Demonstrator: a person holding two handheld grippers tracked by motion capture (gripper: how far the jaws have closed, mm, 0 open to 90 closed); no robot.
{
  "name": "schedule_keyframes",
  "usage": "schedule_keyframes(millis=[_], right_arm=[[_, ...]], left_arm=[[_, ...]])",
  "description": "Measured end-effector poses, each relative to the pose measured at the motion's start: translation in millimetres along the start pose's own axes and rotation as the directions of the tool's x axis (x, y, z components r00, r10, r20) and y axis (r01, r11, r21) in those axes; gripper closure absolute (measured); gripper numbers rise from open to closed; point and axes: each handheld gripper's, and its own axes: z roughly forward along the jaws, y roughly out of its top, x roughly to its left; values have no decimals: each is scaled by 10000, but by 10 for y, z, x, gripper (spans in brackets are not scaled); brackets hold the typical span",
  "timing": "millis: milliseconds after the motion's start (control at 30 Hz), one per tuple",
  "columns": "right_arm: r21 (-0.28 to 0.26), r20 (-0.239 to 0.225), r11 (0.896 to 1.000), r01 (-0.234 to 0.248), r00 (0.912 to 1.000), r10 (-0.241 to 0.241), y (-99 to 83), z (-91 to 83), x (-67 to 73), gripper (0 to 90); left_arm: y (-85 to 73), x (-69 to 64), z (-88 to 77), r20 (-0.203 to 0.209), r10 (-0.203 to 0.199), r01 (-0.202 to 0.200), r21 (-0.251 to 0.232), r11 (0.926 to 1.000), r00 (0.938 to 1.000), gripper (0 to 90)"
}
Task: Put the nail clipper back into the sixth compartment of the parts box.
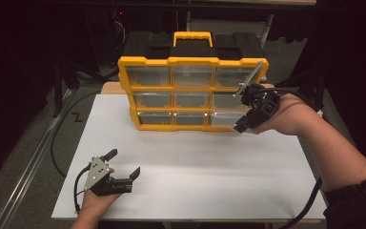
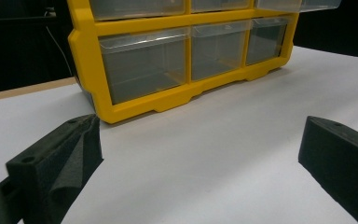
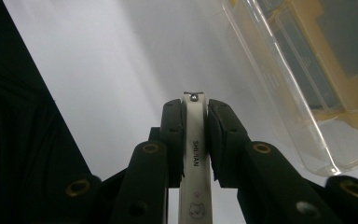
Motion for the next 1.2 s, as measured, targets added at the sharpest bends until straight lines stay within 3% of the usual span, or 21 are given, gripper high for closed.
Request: schedule_keyframes(millis=[633,1200], right_arm=[[-108,279,9999,2,9996,1,135,-122,-94,794],[-248,494,9997,54,9988,-41,313,-130,-190,794]], left_arm=[[2,6,-6,5,-18,18,-29,10000,10000,3],[-6,20,-1,1,-33,33,-12,10000,10000,3]])
